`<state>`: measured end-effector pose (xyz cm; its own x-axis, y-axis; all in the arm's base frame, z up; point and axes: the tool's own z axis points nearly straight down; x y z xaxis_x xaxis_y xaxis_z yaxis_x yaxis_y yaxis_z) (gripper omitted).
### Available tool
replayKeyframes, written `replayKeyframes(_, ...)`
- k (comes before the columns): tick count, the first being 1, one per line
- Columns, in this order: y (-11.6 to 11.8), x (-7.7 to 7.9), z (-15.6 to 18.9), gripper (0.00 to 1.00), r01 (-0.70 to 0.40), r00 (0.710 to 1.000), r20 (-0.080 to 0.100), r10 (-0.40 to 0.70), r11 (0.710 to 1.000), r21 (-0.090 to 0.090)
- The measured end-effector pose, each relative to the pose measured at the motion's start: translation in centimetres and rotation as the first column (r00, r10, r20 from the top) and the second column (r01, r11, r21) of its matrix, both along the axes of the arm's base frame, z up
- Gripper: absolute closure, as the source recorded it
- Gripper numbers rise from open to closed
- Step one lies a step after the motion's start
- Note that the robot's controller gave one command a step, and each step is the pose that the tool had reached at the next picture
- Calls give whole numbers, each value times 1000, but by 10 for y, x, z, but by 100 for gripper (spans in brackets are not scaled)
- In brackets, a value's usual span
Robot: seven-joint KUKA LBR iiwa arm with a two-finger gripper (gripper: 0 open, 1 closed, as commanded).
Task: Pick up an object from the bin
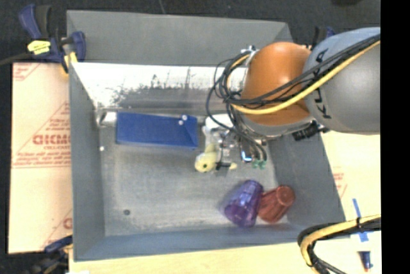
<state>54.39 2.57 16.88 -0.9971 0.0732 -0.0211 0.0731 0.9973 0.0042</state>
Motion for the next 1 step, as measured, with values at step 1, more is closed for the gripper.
replayKeyframes(1,-3,4,69,100,-17,1000,-1,17,1000,-2)
